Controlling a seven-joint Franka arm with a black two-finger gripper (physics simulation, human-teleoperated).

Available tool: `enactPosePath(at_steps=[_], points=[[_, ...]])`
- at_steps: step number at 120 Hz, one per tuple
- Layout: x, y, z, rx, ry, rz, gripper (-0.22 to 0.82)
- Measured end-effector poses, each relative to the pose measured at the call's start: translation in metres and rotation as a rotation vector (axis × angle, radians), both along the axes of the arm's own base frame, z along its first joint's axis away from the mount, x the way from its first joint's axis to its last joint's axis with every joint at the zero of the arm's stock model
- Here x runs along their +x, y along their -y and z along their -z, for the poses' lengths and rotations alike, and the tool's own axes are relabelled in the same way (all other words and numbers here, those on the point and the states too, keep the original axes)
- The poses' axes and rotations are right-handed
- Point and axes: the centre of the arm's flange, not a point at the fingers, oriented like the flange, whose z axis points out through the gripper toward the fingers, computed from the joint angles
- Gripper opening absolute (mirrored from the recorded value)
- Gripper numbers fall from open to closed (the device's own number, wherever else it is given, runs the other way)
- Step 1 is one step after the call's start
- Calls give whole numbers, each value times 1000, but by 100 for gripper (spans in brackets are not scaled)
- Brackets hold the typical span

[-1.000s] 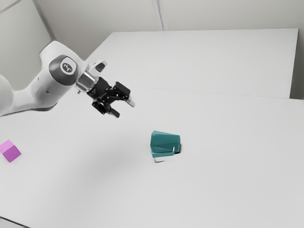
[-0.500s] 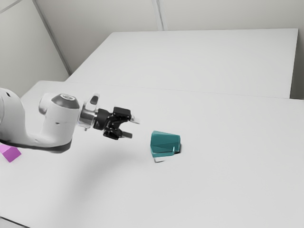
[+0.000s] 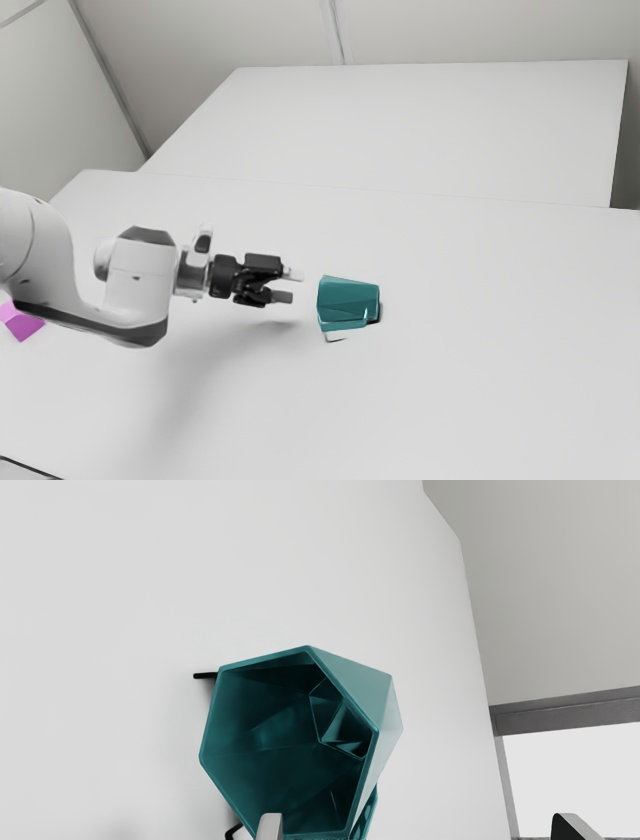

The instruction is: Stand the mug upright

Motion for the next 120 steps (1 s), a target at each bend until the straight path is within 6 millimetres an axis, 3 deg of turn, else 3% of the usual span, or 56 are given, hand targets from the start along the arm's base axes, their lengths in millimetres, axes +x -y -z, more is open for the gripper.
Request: enactPosePath(at_steps=[53, 81, 120], points=[[2, 19, 11, 39, 75, 86, 59], [17, 29, 10, 56, 118, 120, 59], [15, 46, 19, 60, 125, 154, 58]])
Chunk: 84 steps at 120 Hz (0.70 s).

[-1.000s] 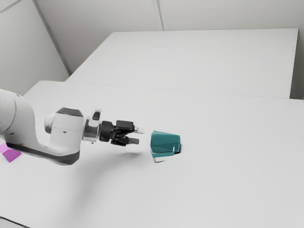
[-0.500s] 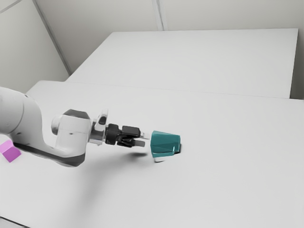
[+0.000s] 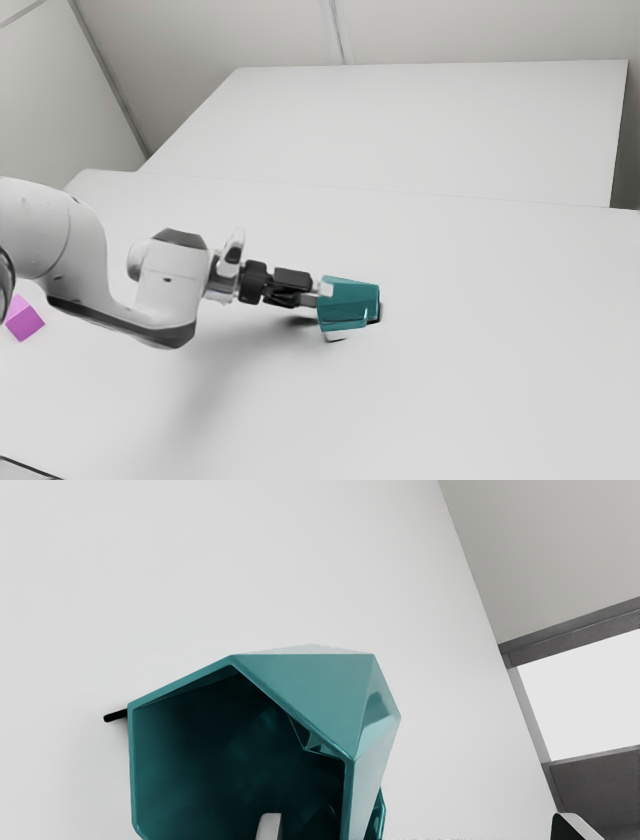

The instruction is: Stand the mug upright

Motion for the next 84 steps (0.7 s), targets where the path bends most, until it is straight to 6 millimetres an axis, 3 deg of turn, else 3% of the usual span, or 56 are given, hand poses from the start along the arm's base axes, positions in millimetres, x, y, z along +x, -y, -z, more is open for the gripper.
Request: enactPosePath(at_steps=[65, 84], points=[[7, 21, -1, 3, 29, 42, 58], [7, 24, 1, -3, 28, 38, 44]])
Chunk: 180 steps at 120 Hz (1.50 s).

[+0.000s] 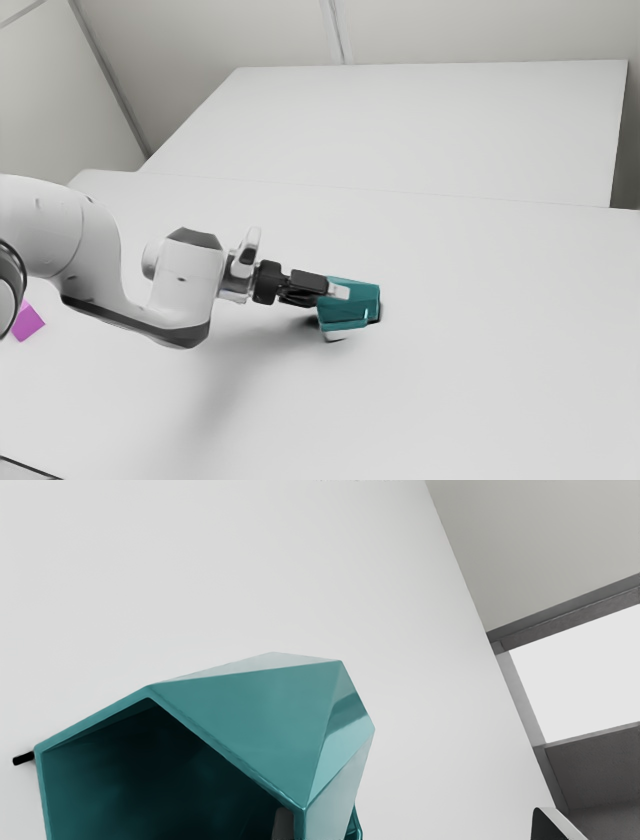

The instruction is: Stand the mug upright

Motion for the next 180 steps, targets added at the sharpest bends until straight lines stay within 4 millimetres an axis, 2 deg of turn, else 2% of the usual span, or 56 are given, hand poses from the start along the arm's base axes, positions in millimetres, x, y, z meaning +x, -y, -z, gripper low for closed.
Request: enactPosePath(at_steps=[38, 59, 90, 111, 124, 159, 180], points=[[0, 2, -1, -4, 5, -1, 2], [0, 3, -1, -3, 8, 2, -11], [3, 6, -8, 12, 26, 7, -16], [3, 6, -40, 20, 90, 7, -18], [3, 4, -54, 44, 119, 29, -18], [37, -19, -122, 355, 208, 258, -18], [41, -32, -136, 584, 157, 372, -18]])
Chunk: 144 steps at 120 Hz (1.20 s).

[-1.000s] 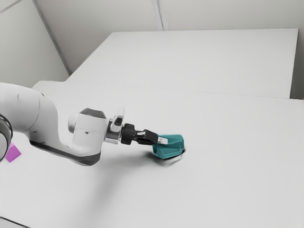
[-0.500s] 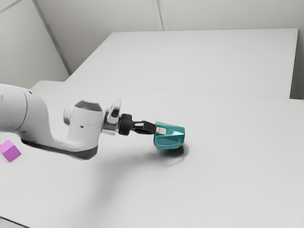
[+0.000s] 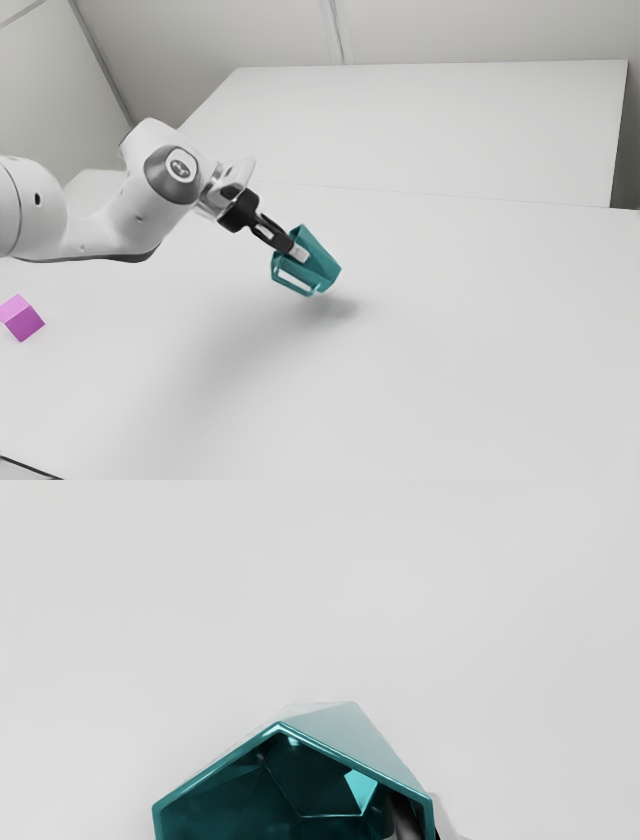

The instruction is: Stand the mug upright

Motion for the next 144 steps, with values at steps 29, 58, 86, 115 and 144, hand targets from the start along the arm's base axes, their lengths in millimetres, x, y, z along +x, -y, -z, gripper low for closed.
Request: enactPosePath(at_steps=[29, 58, 86, 115, 144], points=[[-10, -15, -29, 272, -68, 12, -18], [-35, -16, -37, 432, -133, -46, -18], [-57, -16, -30, 550, -173, -130, -18], [-68, -16, -14, 610, -182, -230, -18], [-73, -12, 1, 640, -154, -316, -18]])
